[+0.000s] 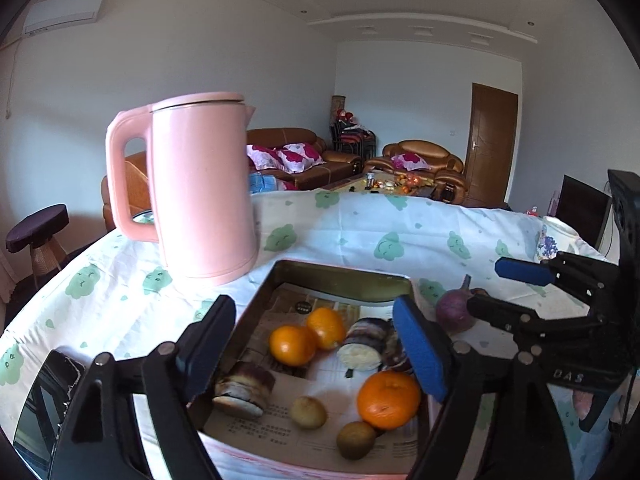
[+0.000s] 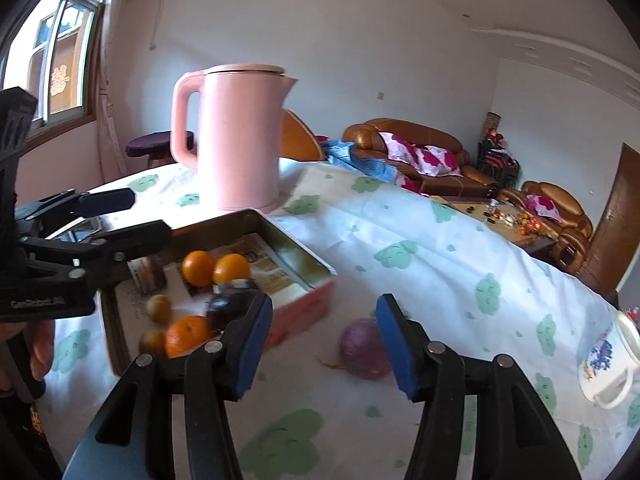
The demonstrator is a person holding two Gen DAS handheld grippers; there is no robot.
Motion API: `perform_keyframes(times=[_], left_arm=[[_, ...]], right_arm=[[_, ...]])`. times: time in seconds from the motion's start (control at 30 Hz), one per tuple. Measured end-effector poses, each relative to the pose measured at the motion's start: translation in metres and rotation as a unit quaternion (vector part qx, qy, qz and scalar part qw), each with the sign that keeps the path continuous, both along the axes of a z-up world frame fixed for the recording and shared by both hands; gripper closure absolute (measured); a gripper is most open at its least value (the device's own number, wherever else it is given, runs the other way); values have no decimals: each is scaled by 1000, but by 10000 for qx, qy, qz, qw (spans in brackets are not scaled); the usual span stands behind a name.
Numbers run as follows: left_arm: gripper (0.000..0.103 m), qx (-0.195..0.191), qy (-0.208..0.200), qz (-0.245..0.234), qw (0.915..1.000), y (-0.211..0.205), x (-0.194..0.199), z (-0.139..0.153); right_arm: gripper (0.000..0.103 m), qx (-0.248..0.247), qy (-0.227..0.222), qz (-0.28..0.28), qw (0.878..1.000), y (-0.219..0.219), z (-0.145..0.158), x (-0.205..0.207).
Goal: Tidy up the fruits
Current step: 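Open both tools to drop the yellow-brown fruit and brown chunk into the tin, then grasp the purple turnip with the left tool while the right tool grasps another brown chunk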
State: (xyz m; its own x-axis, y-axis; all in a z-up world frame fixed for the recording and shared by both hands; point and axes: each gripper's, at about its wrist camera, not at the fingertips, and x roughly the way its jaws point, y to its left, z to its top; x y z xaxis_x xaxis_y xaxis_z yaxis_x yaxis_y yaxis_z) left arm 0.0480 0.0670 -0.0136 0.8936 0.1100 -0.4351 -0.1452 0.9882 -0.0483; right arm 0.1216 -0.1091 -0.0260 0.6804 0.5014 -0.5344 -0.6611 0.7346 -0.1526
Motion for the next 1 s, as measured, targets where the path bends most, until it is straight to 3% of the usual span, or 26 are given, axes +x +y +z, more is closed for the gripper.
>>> perform_keyframes(times=[0.13,0.27,0.7,0.77,1.0], left_arm=[[17,65,13,-322,9995,-33,15,4],[14,242,85,-512,9984,-64,33,4],[9,274,452,-481,9974,-84,66,-9],[9,303,496,-504,9970,-87,67,-11],[10,450,650,-715,9943,-105,77,-17]], right_arm=[[46,119,195,-727,9971,-37,-1,31],[45,37,568,-1103,9923,-47,-15,61],[46,6,1849,-1067,9769,-45,-56,104],[60,-7,1887,-1002,9769,-44,-57,103],[61,-65,1728,-1027,9796,-54,-54,91]])
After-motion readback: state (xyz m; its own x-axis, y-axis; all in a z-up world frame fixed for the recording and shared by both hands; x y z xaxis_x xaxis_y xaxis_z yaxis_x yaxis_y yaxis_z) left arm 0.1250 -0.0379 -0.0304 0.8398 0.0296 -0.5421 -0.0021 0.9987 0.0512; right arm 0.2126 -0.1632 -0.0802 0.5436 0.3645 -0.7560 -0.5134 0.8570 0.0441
